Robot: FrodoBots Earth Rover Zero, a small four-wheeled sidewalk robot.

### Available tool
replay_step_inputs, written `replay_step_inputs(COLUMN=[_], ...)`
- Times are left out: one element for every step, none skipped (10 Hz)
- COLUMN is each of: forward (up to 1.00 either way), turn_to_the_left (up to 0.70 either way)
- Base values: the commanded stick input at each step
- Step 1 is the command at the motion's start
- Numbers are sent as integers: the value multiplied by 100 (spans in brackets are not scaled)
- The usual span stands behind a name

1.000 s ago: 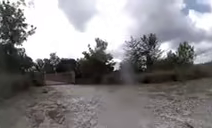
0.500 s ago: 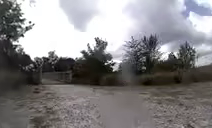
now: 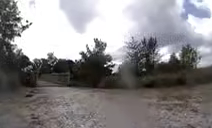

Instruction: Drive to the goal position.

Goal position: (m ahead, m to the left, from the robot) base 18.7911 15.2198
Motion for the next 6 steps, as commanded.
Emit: replay_step_inputs(forward=[60, 60, 60, 60, 60, 60], turn_to_the_left=[15, 15, 15, 15, 15, 15])
